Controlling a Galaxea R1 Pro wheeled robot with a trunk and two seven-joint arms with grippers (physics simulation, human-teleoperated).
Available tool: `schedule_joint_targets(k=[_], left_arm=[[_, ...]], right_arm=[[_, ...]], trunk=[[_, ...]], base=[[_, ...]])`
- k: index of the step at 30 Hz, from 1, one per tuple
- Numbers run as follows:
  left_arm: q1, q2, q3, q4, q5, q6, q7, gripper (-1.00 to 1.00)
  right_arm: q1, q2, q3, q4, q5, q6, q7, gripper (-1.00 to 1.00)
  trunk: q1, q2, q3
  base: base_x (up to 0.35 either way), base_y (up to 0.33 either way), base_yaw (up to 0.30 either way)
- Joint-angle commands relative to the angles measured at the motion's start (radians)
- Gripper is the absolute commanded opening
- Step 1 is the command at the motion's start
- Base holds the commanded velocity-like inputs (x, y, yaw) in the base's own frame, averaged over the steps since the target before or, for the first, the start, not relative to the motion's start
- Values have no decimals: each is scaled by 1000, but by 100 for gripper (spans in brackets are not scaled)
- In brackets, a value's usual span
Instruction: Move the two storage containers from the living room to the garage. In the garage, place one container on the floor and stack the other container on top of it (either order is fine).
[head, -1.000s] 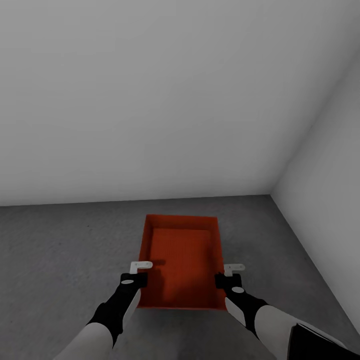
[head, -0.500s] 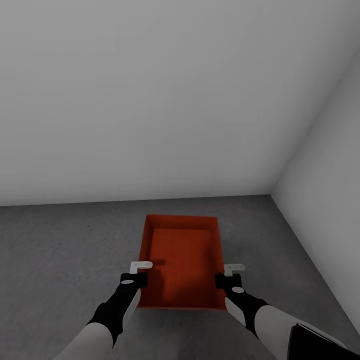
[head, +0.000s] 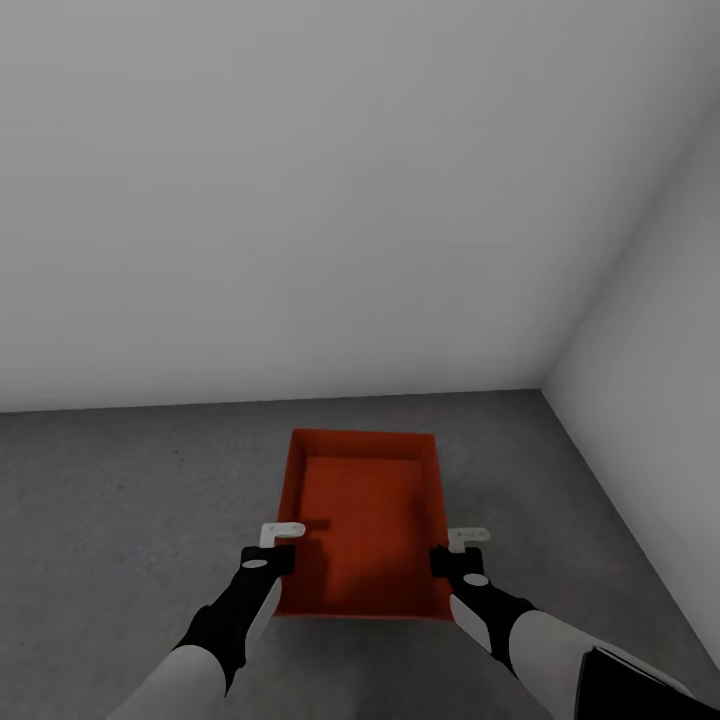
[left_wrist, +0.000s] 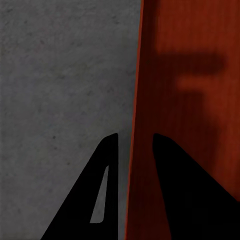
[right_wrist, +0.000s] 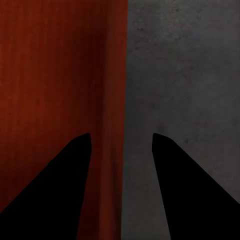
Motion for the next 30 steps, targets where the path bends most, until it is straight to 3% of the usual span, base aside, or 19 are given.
schedule_joint_targets(k=[1, 30], left_arm=[[0, 2, 21, -2, -22, 11, 11, -100], [0, 1, 25, -5, -28, 13, 12, -100]], right_arm=[[-1, -40, -13, 27, 1, -5, -12, -100], [-1, -42, -11, 27, 2, -5, -12, -100]], trunk=[[0, 0, -1], [8, -14, -7]], base=[[0, 0, 0], [0, 0, 0]])
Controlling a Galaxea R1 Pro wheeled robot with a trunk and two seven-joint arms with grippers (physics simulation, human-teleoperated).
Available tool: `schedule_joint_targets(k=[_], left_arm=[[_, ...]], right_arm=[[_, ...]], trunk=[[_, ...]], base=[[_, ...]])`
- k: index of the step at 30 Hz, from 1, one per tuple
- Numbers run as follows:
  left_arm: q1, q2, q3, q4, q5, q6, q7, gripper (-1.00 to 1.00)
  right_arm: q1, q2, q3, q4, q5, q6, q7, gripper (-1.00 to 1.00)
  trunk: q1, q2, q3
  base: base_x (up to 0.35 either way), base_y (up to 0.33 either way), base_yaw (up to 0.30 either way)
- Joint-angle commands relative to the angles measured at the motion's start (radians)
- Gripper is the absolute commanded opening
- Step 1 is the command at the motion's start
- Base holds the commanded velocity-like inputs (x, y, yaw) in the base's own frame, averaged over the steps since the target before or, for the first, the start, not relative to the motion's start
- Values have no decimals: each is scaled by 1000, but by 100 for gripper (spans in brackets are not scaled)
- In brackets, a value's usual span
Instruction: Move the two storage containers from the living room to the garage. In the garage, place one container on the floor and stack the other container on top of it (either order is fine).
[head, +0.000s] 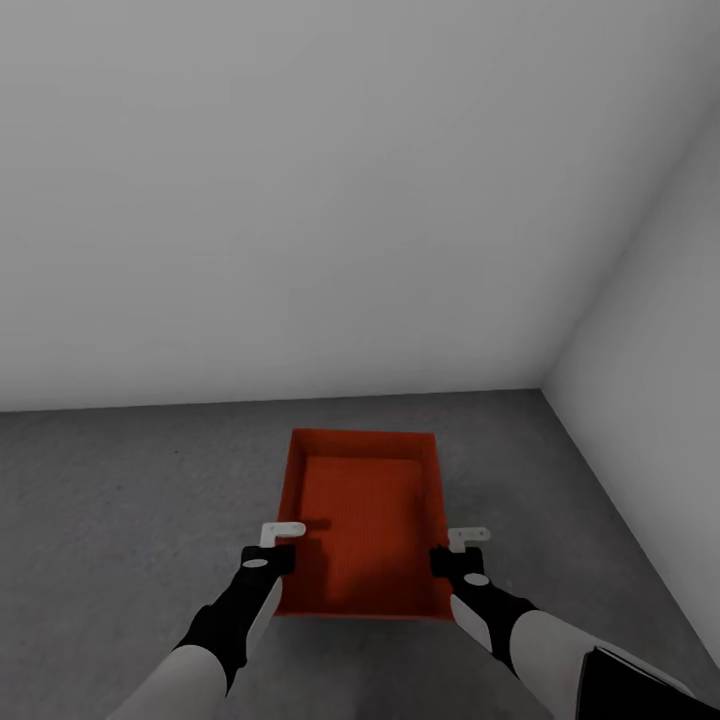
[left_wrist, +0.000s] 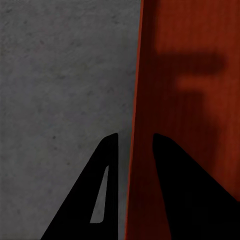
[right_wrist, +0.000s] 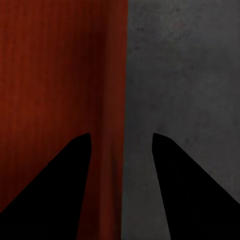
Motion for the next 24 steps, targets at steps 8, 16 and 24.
schedule_joint_targets(k=[8, 16, 24], left_arm=[[0, 4, 21, -2, -23, 12, 11, -100], [0, 4, 21, -3, -23, 11, 11, -100], [0, 4, 21, -3, -23, 11, 11, -100]], right_arm=[[-1, -38, -12, 32, 2, -6, -12, -100], [-1, -36, -9, 32, 2, -5, -11, -100], [-1, -37, -8, 32, 2, -4, -9, -100]], trunk=[[12, -22, -10], [12, -22, -10], [12, -22, -10]], base=[[0, 0, 0], [0, 0, 0], [0, 0, 83]])
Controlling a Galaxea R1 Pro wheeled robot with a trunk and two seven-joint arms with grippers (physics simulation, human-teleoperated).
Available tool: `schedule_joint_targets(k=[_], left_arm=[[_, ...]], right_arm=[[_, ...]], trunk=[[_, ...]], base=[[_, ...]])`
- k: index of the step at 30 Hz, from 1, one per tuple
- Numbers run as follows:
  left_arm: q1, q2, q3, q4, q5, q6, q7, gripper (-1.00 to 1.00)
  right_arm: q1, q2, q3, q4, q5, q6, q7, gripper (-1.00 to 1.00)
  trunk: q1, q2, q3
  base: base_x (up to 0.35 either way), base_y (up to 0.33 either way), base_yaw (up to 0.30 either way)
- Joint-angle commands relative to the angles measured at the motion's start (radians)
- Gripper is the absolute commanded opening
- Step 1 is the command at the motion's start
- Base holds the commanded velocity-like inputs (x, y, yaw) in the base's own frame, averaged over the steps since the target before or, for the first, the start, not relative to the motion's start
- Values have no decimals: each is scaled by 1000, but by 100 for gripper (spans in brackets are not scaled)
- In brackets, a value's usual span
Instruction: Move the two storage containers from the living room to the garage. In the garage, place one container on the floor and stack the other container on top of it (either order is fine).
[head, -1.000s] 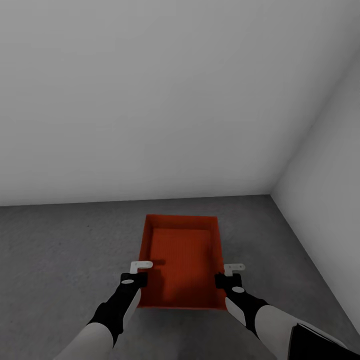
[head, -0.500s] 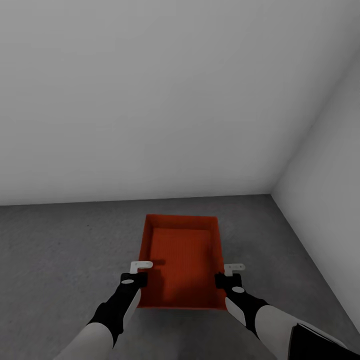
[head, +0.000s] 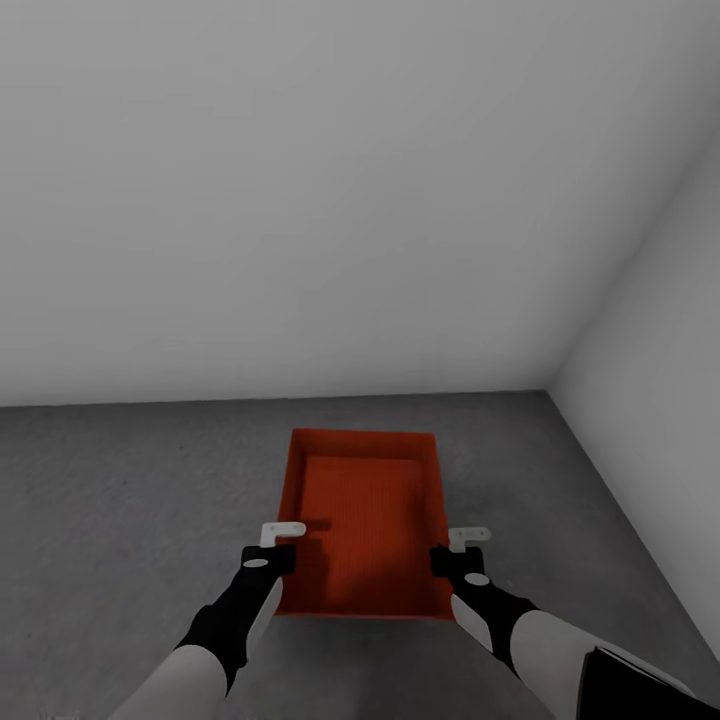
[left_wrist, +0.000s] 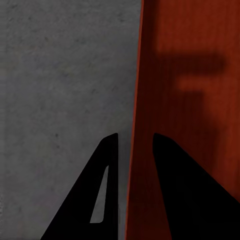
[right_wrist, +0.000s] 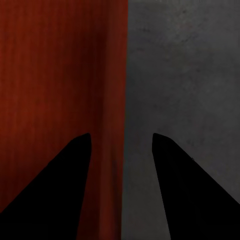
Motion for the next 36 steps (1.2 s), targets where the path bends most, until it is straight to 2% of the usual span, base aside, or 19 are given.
schedule_joint_targets(k=[1, 6, 22, 36], left_arm=[[-1, 5, 20, -2, -22, 11, 11, -100], [-1, 5, 20, -2, -22, 11, 11, -100], [-1, 5, 20, -3, -22, 11, 11, -100], [-1, 5, 20, -3, -22, 11, 10, -100]], right_arm=[[-1, -36, -7, 32, 1, -4, -13, -100], [0, -37, -8, 32, 2, -4, -13, -100], [-1, -38, -9, 32, 2, -4, -14, -100], [-1, -37, -13, 32, 2, -3, -42, -100]], trunk=[[0, 0, -1], [0, 0, -1], [0, 0, -1], [0, 0, -1]], base=[[0, 0, 221], [0, 0, 165], [0, 0, 7], [0, 0, -146]])
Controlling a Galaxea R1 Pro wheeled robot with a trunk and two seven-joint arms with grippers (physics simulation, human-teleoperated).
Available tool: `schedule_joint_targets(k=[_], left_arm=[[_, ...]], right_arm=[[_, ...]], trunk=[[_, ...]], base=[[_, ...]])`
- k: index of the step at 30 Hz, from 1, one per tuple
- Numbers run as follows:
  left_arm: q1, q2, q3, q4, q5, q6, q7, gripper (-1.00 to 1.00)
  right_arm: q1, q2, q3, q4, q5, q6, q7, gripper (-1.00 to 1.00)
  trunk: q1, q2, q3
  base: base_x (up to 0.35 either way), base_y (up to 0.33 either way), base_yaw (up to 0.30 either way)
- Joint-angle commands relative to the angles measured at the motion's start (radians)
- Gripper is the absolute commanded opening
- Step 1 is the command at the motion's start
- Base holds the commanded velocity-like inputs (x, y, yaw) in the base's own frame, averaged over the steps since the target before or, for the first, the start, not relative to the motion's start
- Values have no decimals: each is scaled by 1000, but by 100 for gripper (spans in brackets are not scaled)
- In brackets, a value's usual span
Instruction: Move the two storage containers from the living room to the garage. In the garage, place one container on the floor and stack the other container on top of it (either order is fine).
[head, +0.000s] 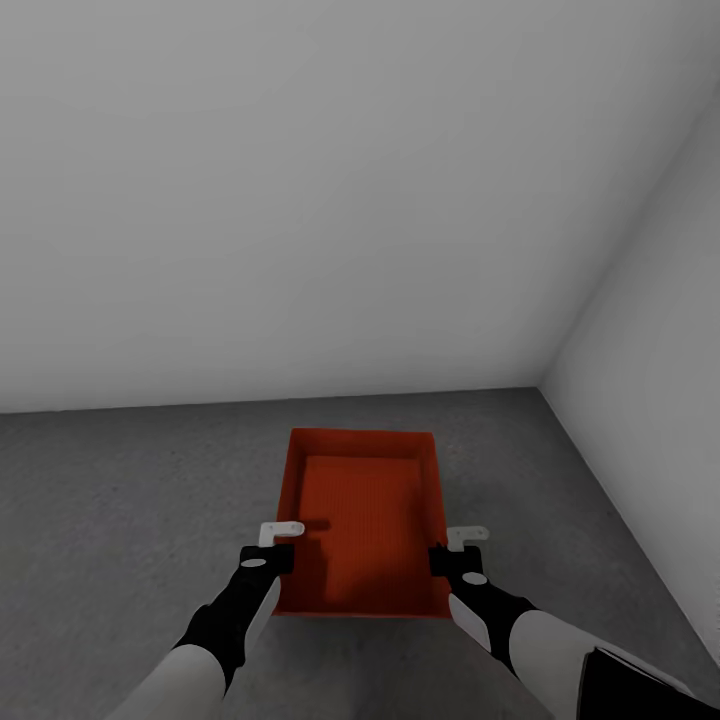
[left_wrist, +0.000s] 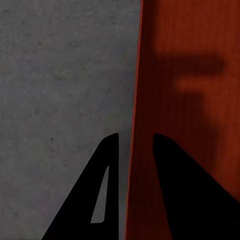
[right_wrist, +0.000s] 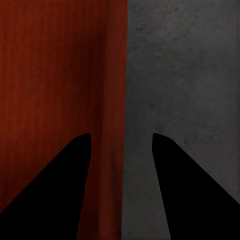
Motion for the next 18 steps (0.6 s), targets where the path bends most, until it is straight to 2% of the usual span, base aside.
schedule_joint_targets(k=[1, 8, 18], left_arm=[[0, 1, 13, -1, -19, 11, 20, -100], [0, 1, 13, -1, -19, 11, 19, -100], [0, 1, 13, -1, -19, 11, 19, -100]], right_arm=[[-1, -37, -22, 48, 6, -7, -22, -100], [-1, -37, -18, 48, 6, -6, -22, -100], [-1, -37, -15, 48, 6, -6, -22, -100]], trunk=[[0, 0, -1], [0, 0, -3], [0, 0, -17]], base=[[0, 0, -20], [0, 0, -5], [0, 0, 0]])
